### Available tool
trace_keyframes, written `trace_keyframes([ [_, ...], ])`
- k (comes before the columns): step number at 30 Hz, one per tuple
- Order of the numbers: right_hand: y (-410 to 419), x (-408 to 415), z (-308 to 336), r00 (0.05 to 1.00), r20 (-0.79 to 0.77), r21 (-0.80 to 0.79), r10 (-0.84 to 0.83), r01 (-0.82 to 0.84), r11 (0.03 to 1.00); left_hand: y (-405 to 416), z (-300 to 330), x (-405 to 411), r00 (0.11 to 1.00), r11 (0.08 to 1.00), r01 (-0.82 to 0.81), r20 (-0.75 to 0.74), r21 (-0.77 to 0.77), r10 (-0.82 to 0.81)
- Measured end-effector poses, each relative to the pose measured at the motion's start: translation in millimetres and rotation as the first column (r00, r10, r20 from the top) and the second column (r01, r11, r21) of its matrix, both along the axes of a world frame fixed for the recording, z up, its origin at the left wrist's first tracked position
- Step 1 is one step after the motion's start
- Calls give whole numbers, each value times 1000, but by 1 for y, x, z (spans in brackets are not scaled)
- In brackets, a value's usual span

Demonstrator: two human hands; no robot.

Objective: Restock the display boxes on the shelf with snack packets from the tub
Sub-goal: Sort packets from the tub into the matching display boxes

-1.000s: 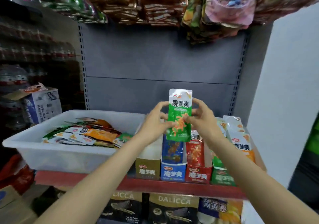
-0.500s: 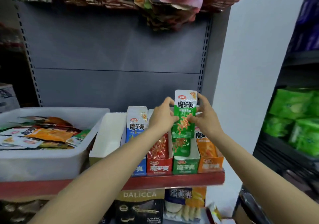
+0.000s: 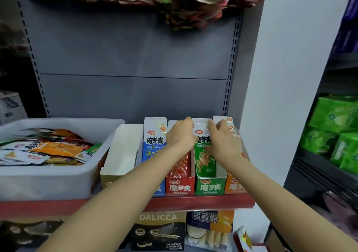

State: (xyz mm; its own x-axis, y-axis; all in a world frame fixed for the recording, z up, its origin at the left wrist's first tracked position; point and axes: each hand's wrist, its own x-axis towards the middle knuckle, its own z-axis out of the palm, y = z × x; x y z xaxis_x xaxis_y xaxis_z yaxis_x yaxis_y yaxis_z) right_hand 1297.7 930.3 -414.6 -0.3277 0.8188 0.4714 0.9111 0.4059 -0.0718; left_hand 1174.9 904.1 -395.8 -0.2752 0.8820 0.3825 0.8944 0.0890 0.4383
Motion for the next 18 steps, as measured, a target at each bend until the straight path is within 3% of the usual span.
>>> trace_keyframes([
  [5, -10, -8, 6, 996, -73, 20, 53, -52, 998, -21, 1, -18, 987, 992, 113, 110, 63, -119],
  [9, -31, -32, 17, 915, -282, 61, 290, -285, 957, -62, 8, -52, 977, 970, 117, 149, 211, -150],
  [14, -66, -104, 31, 759, -384, 27, 525, -560, 828, -113, 16, -125, 988, 951, -53, 152, 303, 7],
  [18, -95, -176, 37, 693, -376, -27, 615, -672, 740, -146, 12, -196, 977, 953, -207, 98, 220, 189],
])
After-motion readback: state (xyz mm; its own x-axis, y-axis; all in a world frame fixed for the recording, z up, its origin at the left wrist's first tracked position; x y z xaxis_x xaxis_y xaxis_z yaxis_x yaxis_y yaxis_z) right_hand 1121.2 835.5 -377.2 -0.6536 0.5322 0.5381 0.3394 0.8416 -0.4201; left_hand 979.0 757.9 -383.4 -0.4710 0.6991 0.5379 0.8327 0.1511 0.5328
